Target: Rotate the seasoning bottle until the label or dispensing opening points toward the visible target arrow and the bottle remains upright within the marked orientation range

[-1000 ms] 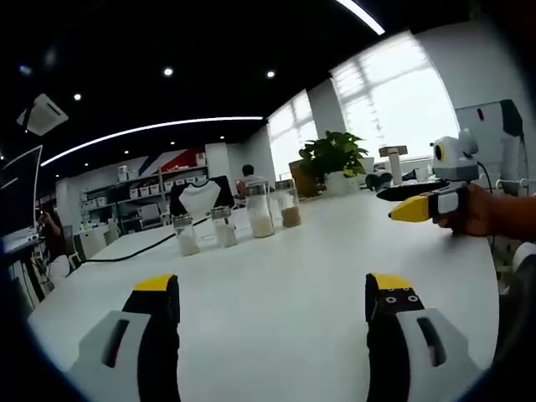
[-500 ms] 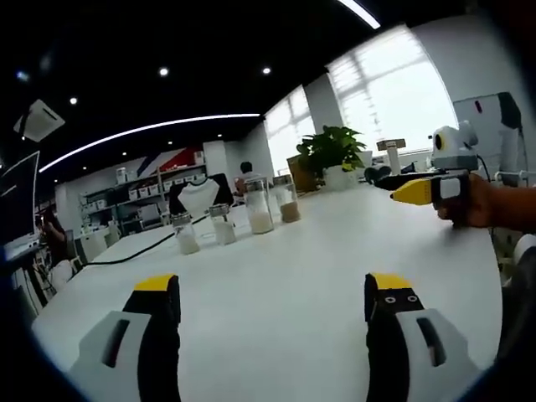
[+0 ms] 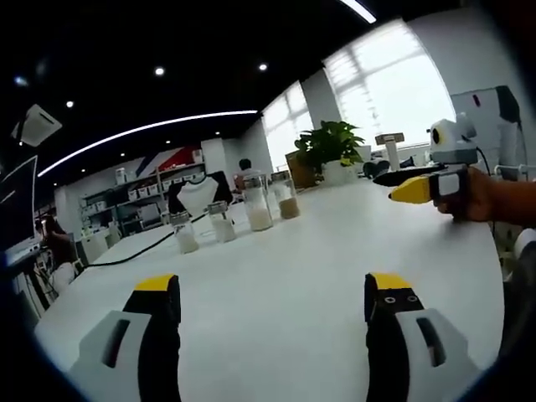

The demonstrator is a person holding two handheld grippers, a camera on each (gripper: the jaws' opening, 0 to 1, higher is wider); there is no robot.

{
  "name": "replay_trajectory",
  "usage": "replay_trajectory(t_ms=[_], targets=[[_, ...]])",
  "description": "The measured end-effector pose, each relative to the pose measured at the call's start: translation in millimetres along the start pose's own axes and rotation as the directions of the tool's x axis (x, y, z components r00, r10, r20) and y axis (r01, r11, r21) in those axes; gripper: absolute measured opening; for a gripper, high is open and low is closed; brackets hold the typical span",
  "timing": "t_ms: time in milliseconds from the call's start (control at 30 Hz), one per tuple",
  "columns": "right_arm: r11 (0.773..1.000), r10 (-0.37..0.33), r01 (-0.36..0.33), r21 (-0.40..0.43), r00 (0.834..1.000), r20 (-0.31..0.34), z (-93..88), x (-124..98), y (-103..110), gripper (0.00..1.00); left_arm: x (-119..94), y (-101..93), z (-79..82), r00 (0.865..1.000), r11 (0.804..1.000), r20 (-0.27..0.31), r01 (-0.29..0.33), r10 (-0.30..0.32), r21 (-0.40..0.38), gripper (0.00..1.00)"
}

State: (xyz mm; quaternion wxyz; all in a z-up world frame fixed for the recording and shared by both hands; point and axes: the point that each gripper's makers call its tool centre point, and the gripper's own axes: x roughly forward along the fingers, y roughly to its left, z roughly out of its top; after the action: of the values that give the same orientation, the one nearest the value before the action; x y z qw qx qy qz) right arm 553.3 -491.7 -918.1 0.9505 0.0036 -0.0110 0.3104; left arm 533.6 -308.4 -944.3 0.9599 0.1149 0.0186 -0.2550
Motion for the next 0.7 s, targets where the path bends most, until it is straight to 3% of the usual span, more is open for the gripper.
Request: replay_trajectory(t_ms=[700], targets=[[0.999, -0.003, 0.001, -0.05, 1.0, -0.026, -4.6, 1.3, 1.9, 1.0, -1.5, 3.6, 4.2, 0.999, 0.998, 0.034, 0.002, 0.0, -0.061, 0.96]])
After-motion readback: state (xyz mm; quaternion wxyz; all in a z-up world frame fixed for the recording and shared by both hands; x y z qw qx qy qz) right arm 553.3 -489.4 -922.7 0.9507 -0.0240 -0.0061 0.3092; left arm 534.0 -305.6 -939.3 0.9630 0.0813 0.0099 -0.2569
